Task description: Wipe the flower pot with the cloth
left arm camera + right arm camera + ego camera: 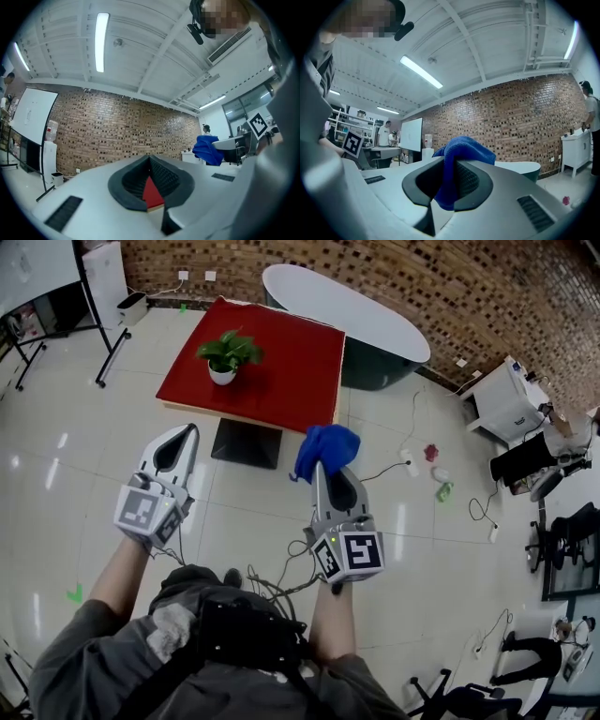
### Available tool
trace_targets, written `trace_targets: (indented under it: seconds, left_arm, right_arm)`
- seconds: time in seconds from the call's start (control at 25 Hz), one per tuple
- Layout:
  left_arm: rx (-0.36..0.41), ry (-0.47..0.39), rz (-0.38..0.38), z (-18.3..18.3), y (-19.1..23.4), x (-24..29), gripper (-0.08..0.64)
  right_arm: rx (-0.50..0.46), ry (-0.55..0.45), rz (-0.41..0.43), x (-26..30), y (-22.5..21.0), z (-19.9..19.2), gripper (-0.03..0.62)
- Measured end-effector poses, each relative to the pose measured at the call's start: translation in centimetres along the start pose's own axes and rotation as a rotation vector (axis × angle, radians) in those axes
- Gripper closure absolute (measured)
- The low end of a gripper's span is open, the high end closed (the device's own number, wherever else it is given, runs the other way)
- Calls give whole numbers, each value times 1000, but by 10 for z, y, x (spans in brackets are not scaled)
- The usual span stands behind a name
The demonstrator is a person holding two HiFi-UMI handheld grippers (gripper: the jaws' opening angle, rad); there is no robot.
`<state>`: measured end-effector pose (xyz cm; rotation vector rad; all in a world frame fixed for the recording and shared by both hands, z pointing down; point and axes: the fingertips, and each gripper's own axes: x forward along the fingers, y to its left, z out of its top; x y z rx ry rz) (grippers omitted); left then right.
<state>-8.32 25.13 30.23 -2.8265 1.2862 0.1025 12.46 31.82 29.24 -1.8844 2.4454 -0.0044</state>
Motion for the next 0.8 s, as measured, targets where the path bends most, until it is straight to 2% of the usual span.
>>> trace_targets:
  seconds: [0.28, 0.52, 0.8]
  left_arm:
    - [-13, 97, -69, -11, -5, 5, 554]
    - [-24, 125, -95, -12, 0, -1, 554]
    - [-27, 120, -109, -11, 14, -14, 554]
  right_arm:
    - [-2, 44, -7, 6, 12, -5, 535]
    - [-11, 69, -26, 8, 23, -19, 537]
    - [-20, 100, -38, 12, 41, -27, 537]
